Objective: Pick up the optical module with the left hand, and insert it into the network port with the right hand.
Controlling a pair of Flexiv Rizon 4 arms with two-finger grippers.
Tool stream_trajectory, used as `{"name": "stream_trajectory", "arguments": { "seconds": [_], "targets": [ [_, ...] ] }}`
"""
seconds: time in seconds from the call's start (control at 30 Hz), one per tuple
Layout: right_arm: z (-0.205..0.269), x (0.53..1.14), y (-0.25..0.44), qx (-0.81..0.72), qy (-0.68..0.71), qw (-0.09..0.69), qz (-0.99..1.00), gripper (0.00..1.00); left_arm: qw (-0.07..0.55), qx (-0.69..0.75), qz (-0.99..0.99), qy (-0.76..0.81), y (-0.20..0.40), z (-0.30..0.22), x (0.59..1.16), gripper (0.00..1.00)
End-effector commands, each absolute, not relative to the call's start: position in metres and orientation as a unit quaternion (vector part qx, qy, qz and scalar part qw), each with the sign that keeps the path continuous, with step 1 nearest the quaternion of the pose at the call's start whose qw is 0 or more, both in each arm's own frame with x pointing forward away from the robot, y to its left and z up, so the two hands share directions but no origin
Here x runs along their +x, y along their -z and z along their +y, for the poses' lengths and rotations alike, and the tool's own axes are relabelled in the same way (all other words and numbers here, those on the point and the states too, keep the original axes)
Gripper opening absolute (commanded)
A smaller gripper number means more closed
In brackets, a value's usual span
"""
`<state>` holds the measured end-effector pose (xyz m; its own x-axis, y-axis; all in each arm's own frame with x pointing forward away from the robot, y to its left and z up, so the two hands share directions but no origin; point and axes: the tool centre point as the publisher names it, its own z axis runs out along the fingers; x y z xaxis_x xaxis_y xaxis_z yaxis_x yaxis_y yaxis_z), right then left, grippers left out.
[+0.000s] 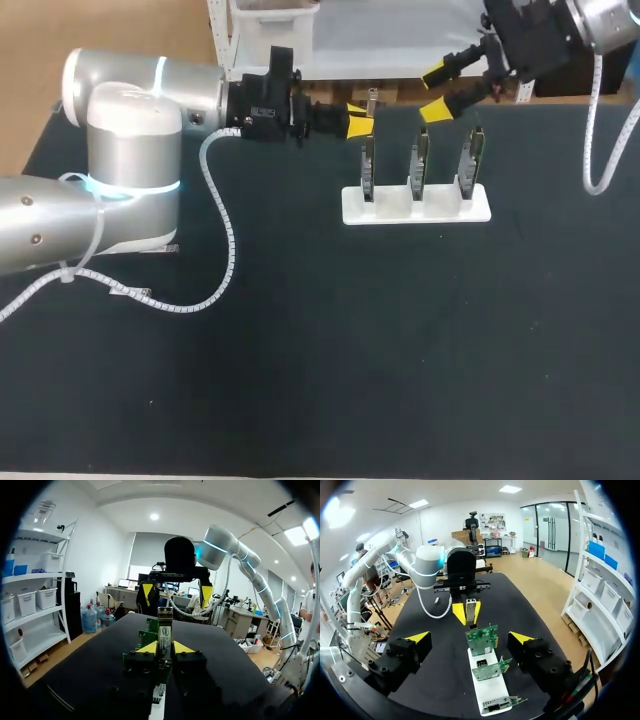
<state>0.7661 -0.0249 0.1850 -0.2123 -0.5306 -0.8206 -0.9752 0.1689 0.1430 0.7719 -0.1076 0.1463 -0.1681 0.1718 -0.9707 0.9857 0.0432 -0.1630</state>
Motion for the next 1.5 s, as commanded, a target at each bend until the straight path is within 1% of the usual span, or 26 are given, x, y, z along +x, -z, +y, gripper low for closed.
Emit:
{"name": "stream_trajectory", "arguments": {
  "seconds": [0.03, 0.37, 0.7, 1.0, 1.5],
  "targets": [
    [-0.022, 0.757, -0.185, -0.536, -0.337, 0.333, 0.699, 1.00, 0.417, 0.493, 0.588, 0.488, -0.146, -0.108, 0.774, 0.00],
    [-0.006, 0.764, -0.187, -0.568, -0.349, 0.316, 0.675, 1.00, 0.417, 0.493, 0.588, 0.488, -0.146, -0.108, 0.774, 0.00],
    [0.008, 0.767, -0.187, -0.566, -0.358, 0.325, 0.668, 1.00, 0.417, 0.493, 0.588, 0.488, -0.146, -0.108, 0.774, 0.00],
    [0.025, 0.769, -0.185, -0.575, -0.369, 0.317, 0.657, 1.00, 0.417, 0.493, 0.588, 0.488, -0.146, -0.108, 0.774, 0.00],
    [0.036, 0.779, -0.179, -0.571, -0.380, 0.300, 0.663, 1.00, 0.417, 0.493, 0.588, 0.488, -0.146, -0.108, 0.774, 0.00]
  ]
}}
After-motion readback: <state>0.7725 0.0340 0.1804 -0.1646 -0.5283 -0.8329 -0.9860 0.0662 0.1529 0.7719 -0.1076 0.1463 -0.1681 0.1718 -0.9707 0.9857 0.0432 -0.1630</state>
